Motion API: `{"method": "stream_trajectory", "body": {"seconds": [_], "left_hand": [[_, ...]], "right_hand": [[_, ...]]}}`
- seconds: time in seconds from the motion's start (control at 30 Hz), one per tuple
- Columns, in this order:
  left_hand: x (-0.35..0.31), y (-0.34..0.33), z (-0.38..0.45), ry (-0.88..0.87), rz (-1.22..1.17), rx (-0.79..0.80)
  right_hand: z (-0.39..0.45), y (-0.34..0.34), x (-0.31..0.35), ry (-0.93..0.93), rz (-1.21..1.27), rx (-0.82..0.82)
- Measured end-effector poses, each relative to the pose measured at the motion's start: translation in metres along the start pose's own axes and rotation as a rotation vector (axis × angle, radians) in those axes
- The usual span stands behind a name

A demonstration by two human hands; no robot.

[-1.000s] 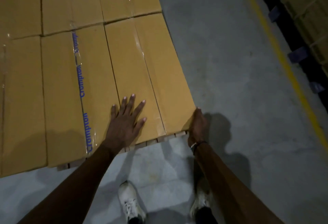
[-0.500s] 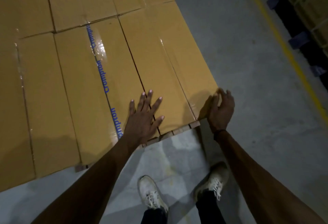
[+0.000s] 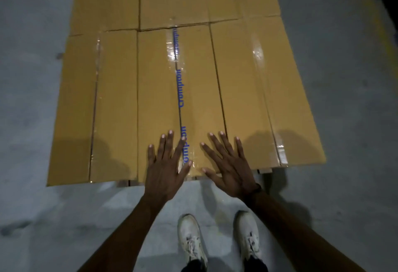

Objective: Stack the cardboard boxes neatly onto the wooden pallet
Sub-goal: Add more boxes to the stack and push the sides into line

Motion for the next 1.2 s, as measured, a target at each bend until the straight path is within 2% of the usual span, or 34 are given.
{"method": "stream_trajectory", "body": {"seconds": [0.1, 0.23, 0.43, 0.53, 0.63, 0.87, 0.97, 1.03, 1.2], "left_hand": [[0.01, -0.002, -0.01, 0.058, 0.007, -0.027], [0.011, -0.005, -0.01, 0.057, -0.01, -0.041], [0.014, -0.001, -0.011, 0.059, -0.021, -0.027], [0.036, 0.014, -0.023, 0.147, -0.044, -0.074], [0.079, 0.032, -0.05, 0.284, -0.046, -0.103], [0.207, 0.066, -0.12, 0.563, -0.034, -0.145], [0.242, 0.061, -0.134, 0.565, -0.099, -0.027], [0.247, 0.051, -0.136, 0.537, -0.157, 0.048], [0.236, 0.031, -0.13, 0.534, -0.236, 0.047]], "right_hand": [[0.007, -0.006, 0.004, 0.071, -0.087, -0.004], [0.009, -0.011, 0.003, 0.067, -0.14, -0.007], [0.009, -0.005, 0.008, 0.042, -0.051, -0.009], [0.019, -0.002, 0.016, -0.007, 0.0, 0.049], [0.038, -0.004, 0.048, 0.006, 0.004, 0.142], [0.086, -0.037, 0.172, -0.005, 0.063, 0.309], [0.1, -0.063, 0.208, -0.109, 0.033, 0.434], [0.104, -0.074, 0.216, -0.173, -0.009, 0.461], [0.104, -0.077, 0.213, -0.169, -0.086, 0.475]]}}
Point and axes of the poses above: each hand's wrist, its own z-axis towards the middle knuckle, its own y-axis out of the back of the hand, x = y × z, the point moved 8 cm from there along z, towards the middle knuckle, and after that the axes turned 15 degrees about -y, right-handed, at the moved point
